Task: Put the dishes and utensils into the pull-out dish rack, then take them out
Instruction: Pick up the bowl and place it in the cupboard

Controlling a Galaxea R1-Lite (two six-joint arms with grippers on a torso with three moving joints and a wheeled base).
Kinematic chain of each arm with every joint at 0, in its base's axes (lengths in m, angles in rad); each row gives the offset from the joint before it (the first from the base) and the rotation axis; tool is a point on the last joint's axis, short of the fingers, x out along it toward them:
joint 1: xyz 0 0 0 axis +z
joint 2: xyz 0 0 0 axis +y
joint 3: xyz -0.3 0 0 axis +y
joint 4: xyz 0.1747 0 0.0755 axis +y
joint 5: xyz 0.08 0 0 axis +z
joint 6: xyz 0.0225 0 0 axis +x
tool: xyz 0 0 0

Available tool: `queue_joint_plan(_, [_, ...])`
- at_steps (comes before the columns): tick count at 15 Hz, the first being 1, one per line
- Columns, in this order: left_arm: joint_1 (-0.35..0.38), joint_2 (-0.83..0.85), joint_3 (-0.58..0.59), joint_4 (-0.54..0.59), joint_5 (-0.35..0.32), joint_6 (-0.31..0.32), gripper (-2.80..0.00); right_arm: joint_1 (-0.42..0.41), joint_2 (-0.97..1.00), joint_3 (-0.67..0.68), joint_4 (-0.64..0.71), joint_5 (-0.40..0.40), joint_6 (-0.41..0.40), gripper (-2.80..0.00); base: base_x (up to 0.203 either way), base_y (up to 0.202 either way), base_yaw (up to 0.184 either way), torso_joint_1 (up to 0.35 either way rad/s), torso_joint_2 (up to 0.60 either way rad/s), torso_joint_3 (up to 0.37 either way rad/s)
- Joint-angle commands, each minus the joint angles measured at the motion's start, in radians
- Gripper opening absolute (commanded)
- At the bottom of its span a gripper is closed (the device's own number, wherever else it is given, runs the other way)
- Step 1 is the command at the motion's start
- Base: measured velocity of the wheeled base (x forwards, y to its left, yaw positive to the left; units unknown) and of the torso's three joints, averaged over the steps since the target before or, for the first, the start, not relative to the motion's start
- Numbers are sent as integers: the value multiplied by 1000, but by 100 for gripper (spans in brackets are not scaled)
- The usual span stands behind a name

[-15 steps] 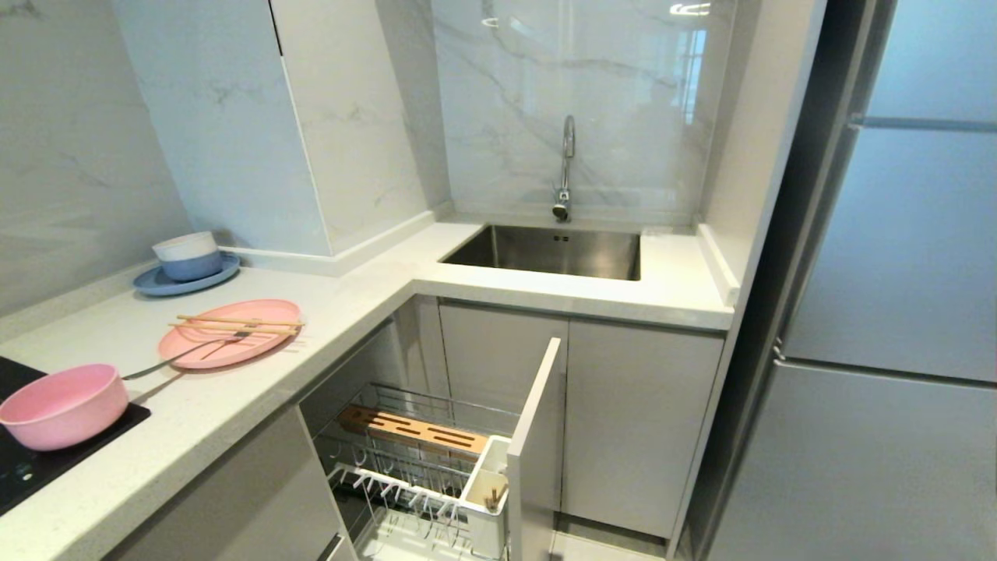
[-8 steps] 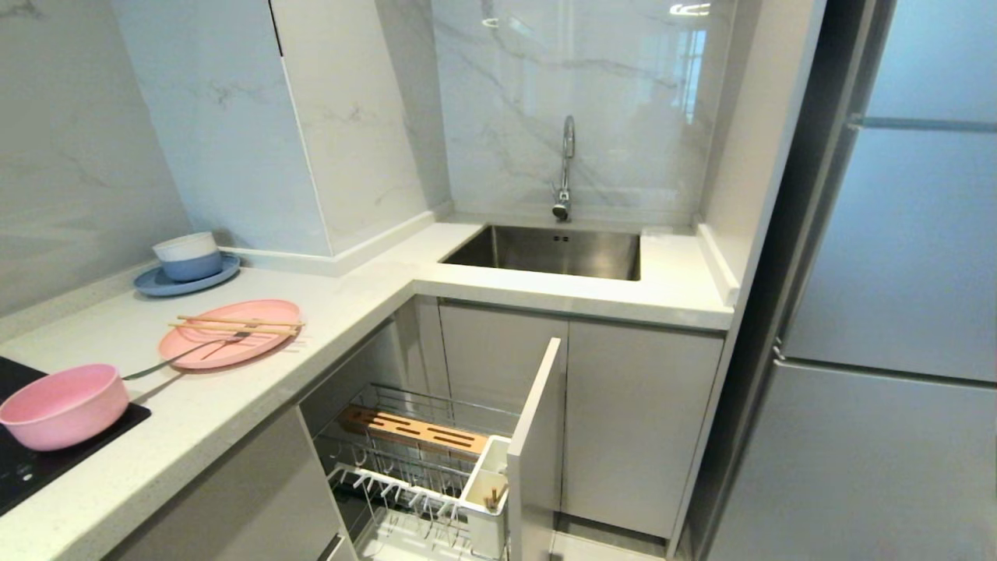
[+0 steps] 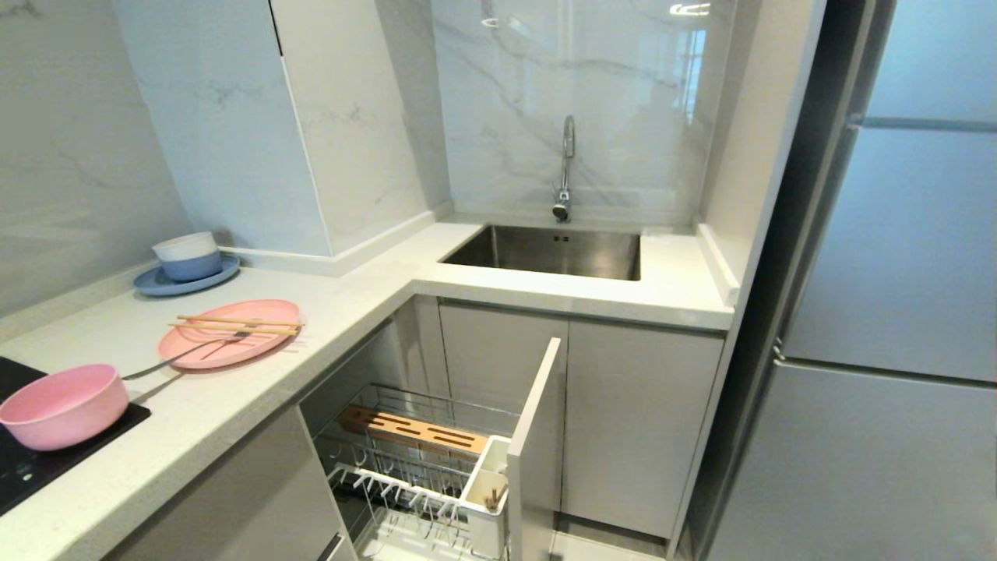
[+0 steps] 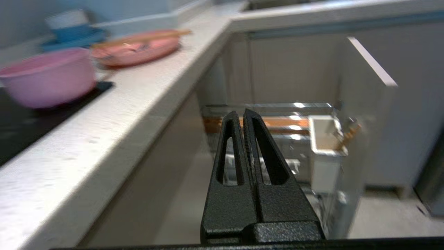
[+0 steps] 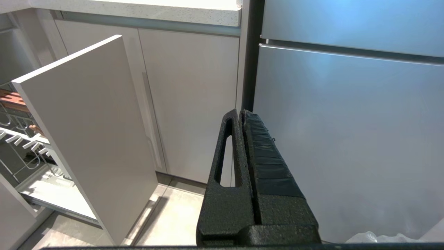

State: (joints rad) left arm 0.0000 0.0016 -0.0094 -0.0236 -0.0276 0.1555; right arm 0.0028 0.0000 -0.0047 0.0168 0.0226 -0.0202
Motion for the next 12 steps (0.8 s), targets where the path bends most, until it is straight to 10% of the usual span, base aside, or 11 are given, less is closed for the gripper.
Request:
queue_joint_plan(1, [0,-2,14,16,-38,0,-280,0,0,0,0,0,-1,-280,0,0,0,0,0,0])
queue_joint_plan(12, [0,-2,16,14,-4,-114,-280,0,0,0,0,0,-1,-280,0,0,0,0,0,0])
